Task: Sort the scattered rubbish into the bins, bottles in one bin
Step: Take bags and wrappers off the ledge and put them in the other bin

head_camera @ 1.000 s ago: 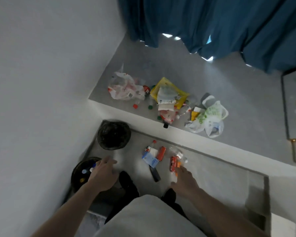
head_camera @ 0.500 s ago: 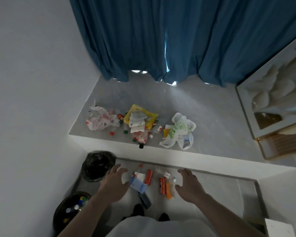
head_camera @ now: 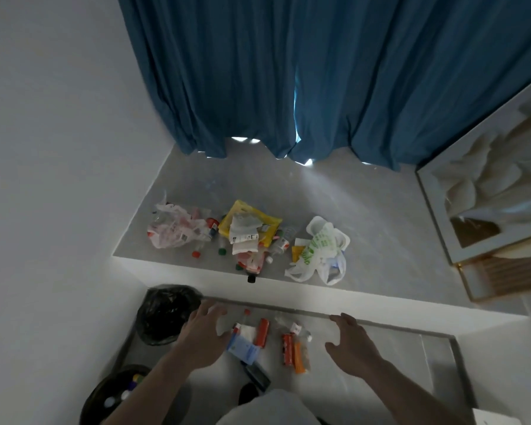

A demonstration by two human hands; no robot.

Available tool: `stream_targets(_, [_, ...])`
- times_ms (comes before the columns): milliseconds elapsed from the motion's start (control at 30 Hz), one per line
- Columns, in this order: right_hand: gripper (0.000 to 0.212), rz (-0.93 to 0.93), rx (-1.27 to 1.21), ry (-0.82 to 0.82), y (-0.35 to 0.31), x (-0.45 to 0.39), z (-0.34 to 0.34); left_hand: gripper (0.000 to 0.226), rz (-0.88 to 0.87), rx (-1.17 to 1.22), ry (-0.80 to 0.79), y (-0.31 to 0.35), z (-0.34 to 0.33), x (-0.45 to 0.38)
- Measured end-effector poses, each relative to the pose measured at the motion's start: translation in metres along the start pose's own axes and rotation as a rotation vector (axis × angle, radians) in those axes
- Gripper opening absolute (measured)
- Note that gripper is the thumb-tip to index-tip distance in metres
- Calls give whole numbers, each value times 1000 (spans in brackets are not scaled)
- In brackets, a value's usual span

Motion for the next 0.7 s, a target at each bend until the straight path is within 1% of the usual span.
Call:
stream_targets(233, [72,-4,-34,-3,10,-4,-2,55,57,26,-80,-17,-28,-7])
stream_targets(333, [71,-17,-18,-52,25,-3,-2,54,75,40,-91,-15,-36,-14])
stream_targets(533, [69,38,54,-124,50,-23,22,54,163,122,-31,1,-36,-27])
stream_targets(700, [67,149,118,-176,28,-57,40,53,227,202,44,16,-38,-22])
Point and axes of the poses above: each hand's wrist, its own x-axis away from the middle knuckle, its own z-axis out of the back of the hand, y = z × x, the point moved 10 cm from there along -x, towards the middle knuckle, and after that the axes turned 13 degrees about -y, right-handed, at the moved point
